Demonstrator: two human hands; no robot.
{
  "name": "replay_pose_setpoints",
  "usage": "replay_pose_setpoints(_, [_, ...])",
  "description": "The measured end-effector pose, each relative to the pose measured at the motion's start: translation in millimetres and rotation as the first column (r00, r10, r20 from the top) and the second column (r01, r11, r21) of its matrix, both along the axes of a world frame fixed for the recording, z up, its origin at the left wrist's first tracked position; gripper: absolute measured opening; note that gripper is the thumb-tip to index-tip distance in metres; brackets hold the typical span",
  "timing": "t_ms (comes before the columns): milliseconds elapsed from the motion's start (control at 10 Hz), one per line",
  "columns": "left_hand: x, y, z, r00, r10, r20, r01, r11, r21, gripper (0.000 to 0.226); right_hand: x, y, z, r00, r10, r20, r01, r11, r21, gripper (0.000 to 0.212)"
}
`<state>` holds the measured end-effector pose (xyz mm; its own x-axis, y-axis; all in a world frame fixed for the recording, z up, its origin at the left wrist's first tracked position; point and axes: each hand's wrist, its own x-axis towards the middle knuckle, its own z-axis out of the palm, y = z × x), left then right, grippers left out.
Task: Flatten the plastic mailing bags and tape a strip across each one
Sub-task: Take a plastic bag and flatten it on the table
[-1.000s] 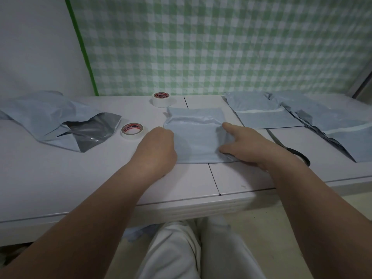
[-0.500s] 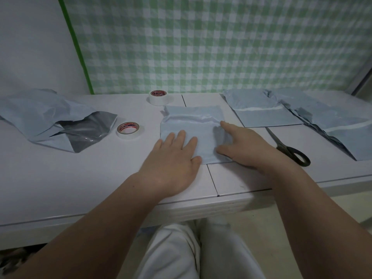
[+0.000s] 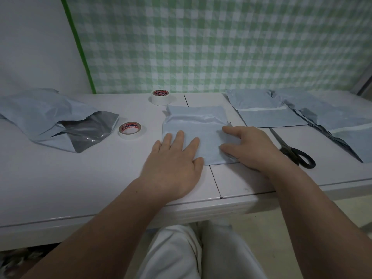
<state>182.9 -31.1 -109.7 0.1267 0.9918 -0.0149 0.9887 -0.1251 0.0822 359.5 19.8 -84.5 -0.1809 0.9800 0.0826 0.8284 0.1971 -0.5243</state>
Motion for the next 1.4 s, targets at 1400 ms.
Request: replay_pose_setpoints(1400, [-3, -2, 2, 0.998, 0.064, 0.026, -0.064, 0.998, -0.029, 0.053, -4, -87, -28, 0.905, 0.135, 0.402, -0.194, 0.975, 0.109, 0.070])
